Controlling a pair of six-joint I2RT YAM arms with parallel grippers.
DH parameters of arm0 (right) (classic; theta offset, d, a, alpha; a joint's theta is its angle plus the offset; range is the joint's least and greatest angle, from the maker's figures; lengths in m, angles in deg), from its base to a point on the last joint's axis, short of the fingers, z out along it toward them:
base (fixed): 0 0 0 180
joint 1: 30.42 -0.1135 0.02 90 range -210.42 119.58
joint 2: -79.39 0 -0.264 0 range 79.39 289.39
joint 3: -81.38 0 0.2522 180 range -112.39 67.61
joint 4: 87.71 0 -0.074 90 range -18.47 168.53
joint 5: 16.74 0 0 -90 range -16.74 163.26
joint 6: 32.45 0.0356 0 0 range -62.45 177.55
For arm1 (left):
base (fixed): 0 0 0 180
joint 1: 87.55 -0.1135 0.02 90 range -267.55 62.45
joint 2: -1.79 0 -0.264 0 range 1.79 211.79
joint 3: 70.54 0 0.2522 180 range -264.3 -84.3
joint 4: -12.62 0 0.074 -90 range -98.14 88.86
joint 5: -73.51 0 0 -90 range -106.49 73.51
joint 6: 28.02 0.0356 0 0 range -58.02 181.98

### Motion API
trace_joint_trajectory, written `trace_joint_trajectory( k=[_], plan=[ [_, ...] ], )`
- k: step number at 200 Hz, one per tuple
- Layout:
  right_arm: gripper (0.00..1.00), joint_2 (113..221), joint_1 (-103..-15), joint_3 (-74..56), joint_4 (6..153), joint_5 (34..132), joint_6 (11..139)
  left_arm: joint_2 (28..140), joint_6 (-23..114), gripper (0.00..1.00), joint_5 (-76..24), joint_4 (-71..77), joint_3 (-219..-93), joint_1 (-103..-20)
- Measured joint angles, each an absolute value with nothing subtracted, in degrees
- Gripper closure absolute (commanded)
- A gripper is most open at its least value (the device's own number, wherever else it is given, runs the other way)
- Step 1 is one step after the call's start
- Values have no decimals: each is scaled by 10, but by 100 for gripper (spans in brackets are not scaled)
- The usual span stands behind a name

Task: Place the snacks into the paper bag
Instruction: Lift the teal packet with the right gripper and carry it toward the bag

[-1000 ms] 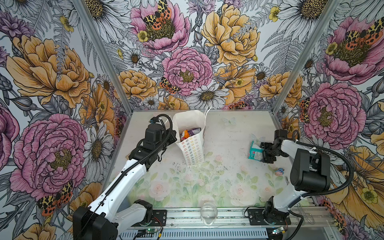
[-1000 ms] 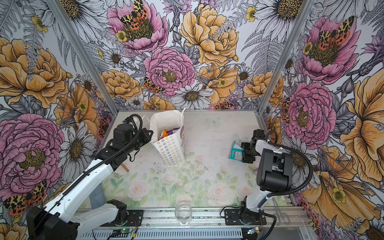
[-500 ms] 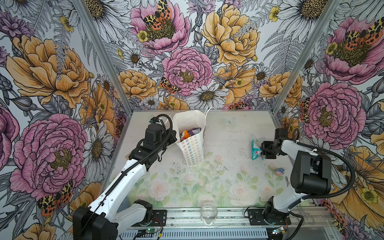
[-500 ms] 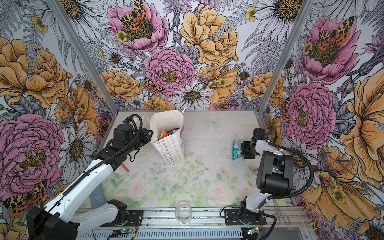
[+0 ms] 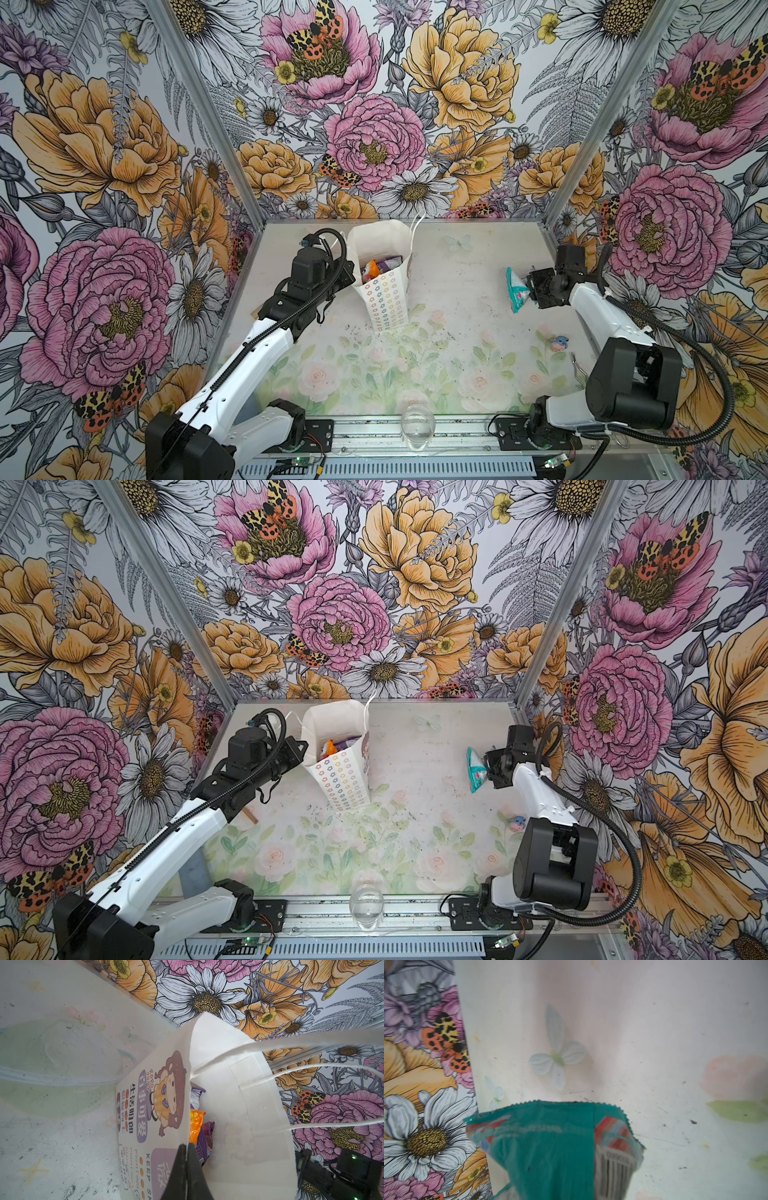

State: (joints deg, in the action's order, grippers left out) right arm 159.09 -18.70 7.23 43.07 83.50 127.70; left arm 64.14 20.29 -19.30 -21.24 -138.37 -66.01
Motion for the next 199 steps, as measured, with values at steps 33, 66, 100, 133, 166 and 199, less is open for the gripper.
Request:
trace_joint_trajectory(
  k=[33,66,100,133,166,199],
  plan=[
    [100,1551,-226,-15,429,805,1214,641,203,100,-193,-212,-1384,-659],
    [100,1533,-270,-118,428,789,1145,641,203,100,-193,-212,-1384,-657],
    [100,1534,-335,-219,427,770,1068,641,203,100,-193,-211,-1384,-655],
    [100,1555,-406,-318,428,754,997,641,203,100,-190,-210,-1384,-651],
    [100,1599,-479,-401,428,736,932,640,203,100,-186,-211,-1384,-649],
    [100,1650,-568,-458,427,707,867,637,203,100,-185,-212,-1384,-647]
  ],
)
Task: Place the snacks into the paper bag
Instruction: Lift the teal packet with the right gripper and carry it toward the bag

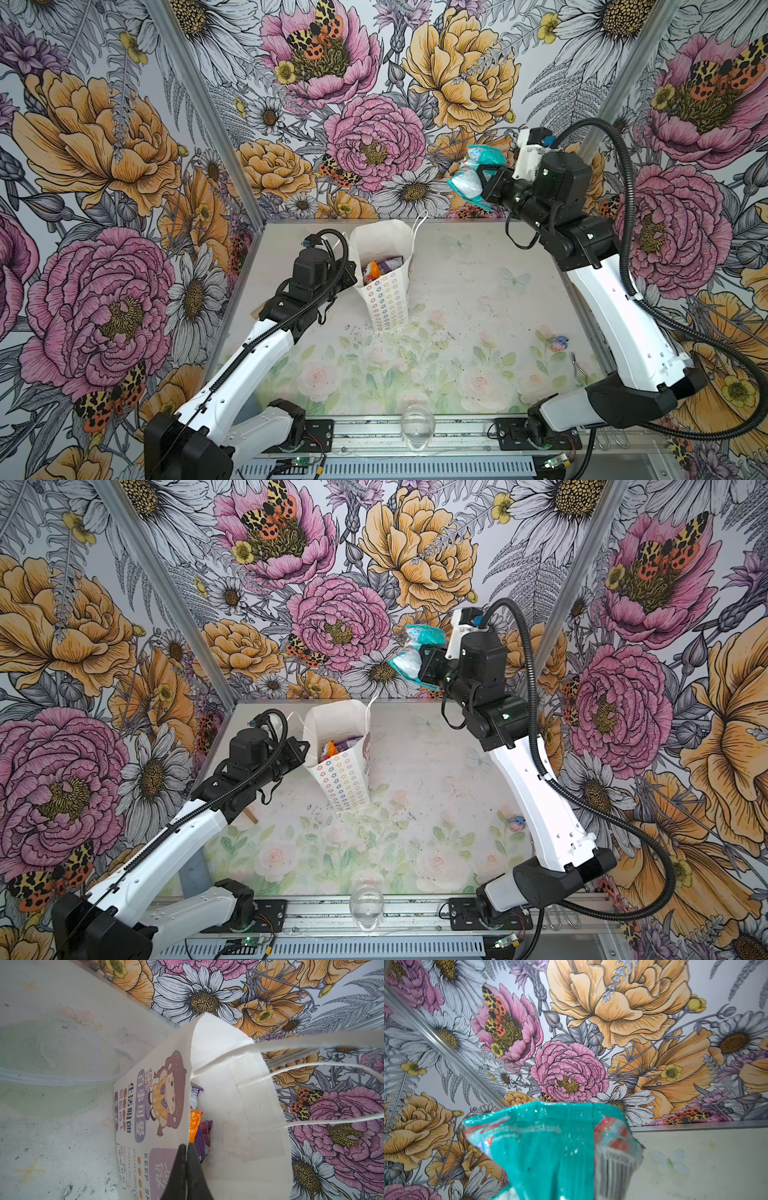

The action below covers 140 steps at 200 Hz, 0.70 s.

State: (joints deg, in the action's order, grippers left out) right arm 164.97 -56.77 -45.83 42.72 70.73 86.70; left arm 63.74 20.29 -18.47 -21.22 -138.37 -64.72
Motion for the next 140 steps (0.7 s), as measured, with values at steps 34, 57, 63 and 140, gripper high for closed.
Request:
trace_joint_trajectory(
  k=[34,57,63,140],
  plan=[
    [100,1692,-646,-496,423,677,807,637,203,100,-184,-212,-1384,-647],
    [100,1715,-689,-518,423,664,767,637,203,100,-184,-212,-1384,-645],
    [100,1719,-698,-522,423,661,757,637,203,100,-184,-212,-1384,-645],
    [100,1774,-770,-547,421,637,686,637,203,100,-184,-212,-1384,-645]
  ],
)
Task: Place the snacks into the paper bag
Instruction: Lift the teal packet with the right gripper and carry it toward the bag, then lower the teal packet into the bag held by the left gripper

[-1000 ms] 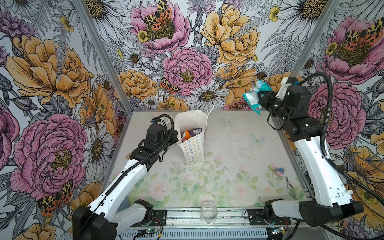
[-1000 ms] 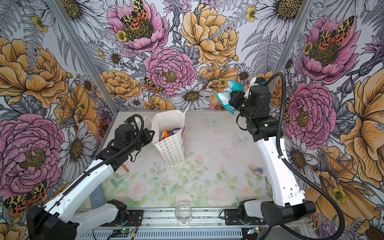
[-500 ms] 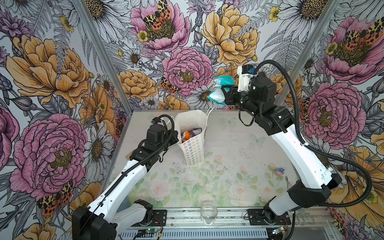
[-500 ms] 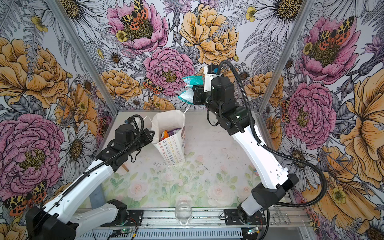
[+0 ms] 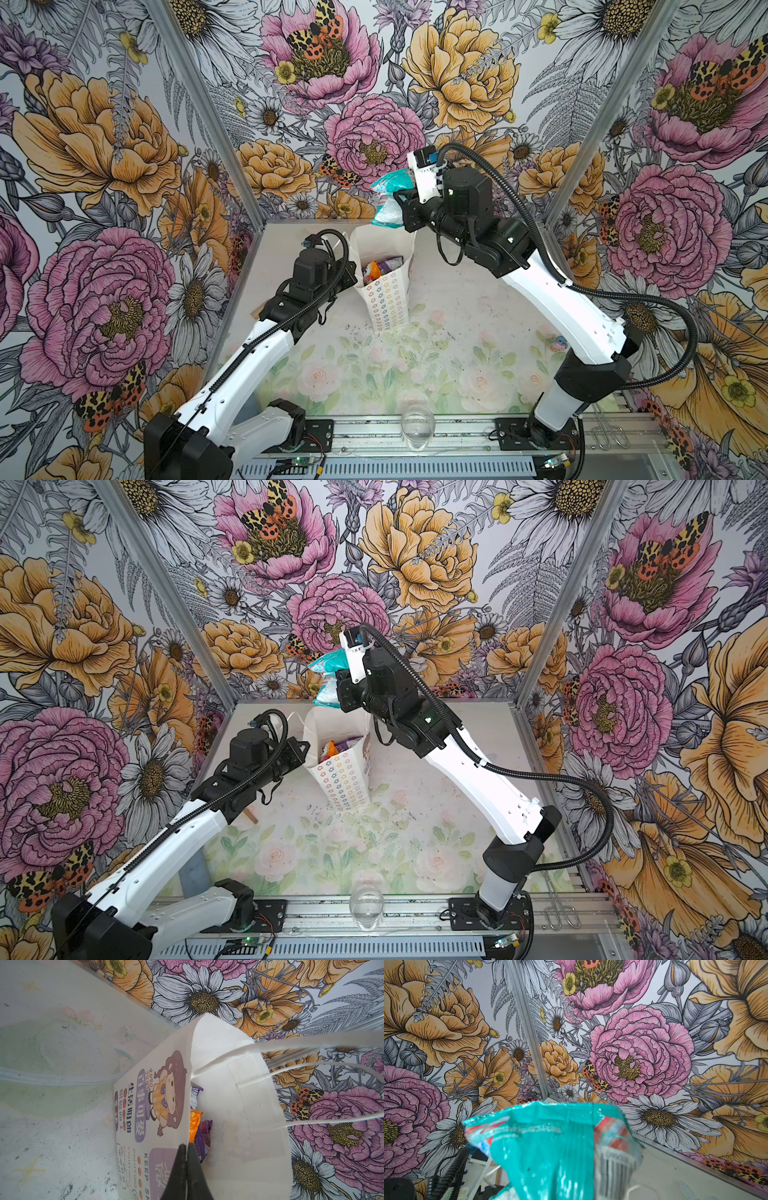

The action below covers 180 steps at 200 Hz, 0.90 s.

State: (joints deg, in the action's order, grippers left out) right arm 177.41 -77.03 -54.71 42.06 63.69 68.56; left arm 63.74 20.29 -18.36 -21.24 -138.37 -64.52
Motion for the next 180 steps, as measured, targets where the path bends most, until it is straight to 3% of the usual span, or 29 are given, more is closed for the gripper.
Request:
trace_joint_trajectory(
  k=[180],
  plan=[
    [100,1832,-781,-542,419,645,697,633,203,100,-182,-211,-1379,-645]
  ],
)
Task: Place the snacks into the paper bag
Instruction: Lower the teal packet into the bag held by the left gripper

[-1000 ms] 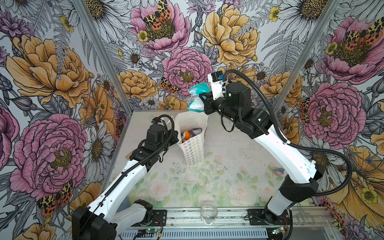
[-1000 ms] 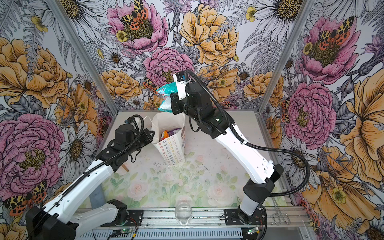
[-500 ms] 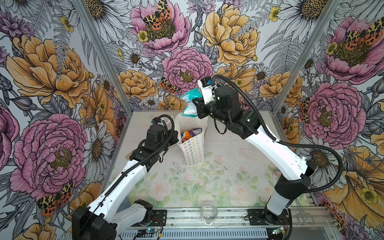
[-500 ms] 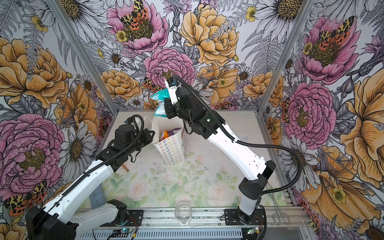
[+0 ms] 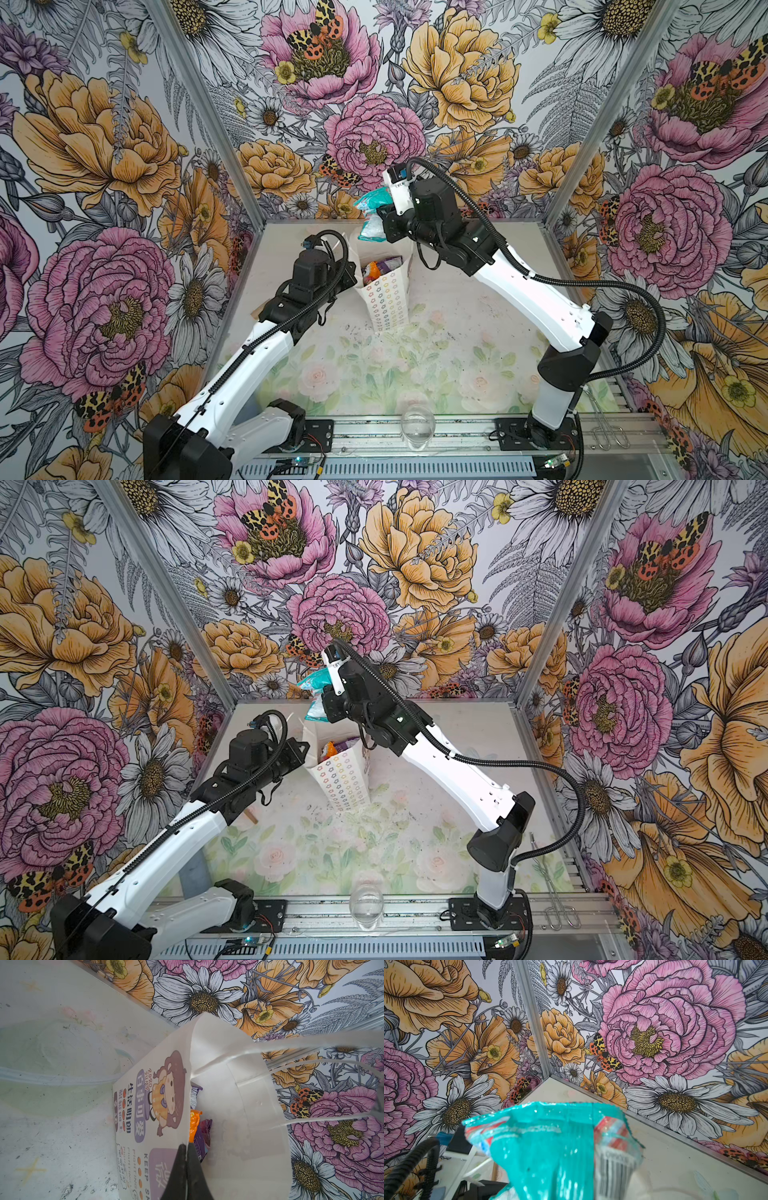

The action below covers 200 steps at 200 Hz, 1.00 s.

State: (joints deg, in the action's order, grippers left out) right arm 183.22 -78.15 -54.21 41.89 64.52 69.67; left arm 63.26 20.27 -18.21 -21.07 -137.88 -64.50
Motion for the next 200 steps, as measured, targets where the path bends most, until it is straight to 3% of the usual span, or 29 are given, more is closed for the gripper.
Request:
trace_joint_trajectory(
  k=[200],
  plan=[
    [100,1869,-781,-508,419,651,697,633,201,100,-182,-208,-1377,-644]
  ],
)
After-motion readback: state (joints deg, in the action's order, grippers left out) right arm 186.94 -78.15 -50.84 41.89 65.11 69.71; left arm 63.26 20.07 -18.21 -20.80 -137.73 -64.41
